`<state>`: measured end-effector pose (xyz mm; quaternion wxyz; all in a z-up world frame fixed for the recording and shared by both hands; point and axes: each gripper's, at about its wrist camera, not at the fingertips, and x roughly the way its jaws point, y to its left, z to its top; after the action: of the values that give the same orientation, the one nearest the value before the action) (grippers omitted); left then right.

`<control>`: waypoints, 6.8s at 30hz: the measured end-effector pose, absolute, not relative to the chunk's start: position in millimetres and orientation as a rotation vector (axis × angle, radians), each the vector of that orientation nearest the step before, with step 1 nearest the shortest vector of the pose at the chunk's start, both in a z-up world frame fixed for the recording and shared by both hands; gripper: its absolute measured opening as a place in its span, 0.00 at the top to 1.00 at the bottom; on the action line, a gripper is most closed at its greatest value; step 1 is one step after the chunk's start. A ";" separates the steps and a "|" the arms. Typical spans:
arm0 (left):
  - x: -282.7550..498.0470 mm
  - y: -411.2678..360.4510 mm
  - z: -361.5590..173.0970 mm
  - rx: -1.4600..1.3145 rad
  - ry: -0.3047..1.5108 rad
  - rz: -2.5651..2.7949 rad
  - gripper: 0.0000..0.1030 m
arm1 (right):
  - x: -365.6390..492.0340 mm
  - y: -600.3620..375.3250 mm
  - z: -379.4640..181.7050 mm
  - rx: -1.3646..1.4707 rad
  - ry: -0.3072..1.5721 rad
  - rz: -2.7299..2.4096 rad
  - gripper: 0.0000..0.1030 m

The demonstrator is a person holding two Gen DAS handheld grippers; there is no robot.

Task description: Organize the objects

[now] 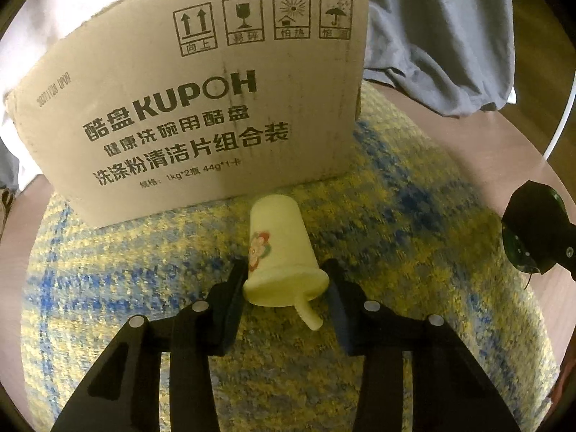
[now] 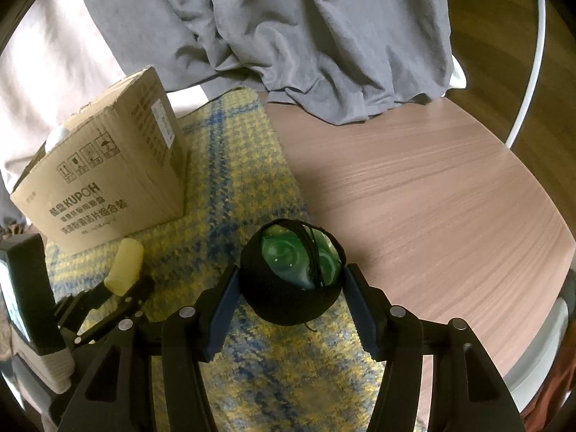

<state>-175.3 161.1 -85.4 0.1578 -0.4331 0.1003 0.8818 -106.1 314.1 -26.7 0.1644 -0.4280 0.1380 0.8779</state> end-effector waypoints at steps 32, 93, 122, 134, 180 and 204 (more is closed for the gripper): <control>-158.8 104.8 -12.0 -1.068 0.242 2.645 0.60 | -111.8 251.1 21.6 -1.146 0.294 2.623 0.43; -268.0 54.8 114.3 -0.896 0.175 2.758 0.60 | -236.4 200.2 144.9 -1.044 0.108 2.814 0.43; -286.3 57.5 93.2 -0.951 0.257 2.808 0.13 | -258.6 212.9 128.2 -1.080 0.133 2.773 0.07; -250.1 45.4 97.7 -0.940 0.240 2.882 0.01 | -228.3 216.4 124.5 -1.114 0.180 2.751 0.05; -83.2 26.7 63.1 -0.996 0.162 2.901 0.01 | -44.5 204.4 94.0 -1.002 0.190 2.730 0.04; 0.1 6.2 5.5 -1.156 0.181 2.874 0.01 | 39.7 200.4 43.8 -1.113 0.252 2.676 0.04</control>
<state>0.1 6.2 5.5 0.0192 -0.3725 0.0583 0.9260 39.7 200.4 43.8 0.1160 -0.3799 0.0859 0.9137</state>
